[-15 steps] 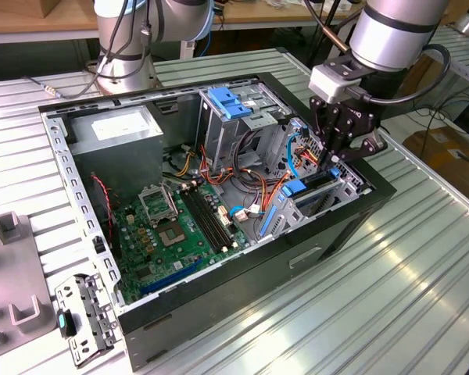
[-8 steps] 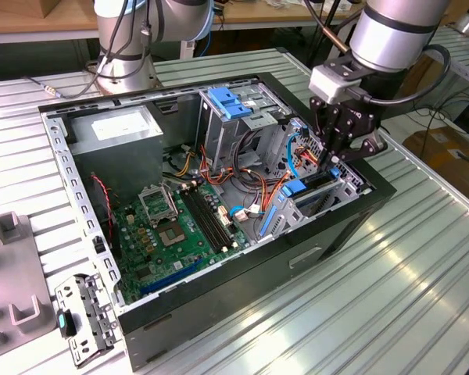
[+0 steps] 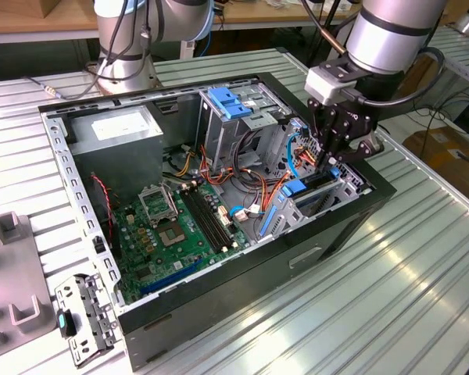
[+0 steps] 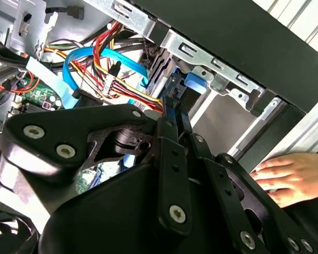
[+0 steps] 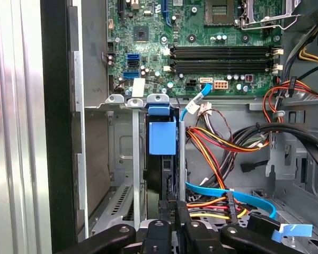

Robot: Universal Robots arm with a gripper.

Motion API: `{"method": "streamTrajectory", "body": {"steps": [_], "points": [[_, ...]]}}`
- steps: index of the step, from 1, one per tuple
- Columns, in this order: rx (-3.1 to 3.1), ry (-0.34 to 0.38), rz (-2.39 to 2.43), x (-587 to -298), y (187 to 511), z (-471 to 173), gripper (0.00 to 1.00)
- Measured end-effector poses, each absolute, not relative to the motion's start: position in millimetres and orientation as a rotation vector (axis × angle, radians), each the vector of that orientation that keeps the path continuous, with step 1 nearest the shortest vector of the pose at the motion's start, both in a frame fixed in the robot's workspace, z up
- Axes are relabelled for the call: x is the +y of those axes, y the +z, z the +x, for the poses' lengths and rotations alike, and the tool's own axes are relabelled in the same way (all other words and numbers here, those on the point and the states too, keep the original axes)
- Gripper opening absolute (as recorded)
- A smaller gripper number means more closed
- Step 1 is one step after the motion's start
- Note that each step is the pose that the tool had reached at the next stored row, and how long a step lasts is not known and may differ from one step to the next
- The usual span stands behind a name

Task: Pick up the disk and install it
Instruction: 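Insert the first disk wire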

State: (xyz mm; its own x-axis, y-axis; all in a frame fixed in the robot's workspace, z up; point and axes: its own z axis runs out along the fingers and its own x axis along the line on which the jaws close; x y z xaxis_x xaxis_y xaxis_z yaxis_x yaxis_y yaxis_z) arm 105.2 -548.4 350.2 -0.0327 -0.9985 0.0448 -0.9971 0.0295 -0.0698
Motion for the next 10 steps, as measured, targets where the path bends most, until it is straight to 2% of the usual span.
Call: {"method": "streamTrajectory", "body": {"steps": [10], "points": [[2.233,-0.12,-2.189,-547.0,346.4,110.3,0.16]]}}
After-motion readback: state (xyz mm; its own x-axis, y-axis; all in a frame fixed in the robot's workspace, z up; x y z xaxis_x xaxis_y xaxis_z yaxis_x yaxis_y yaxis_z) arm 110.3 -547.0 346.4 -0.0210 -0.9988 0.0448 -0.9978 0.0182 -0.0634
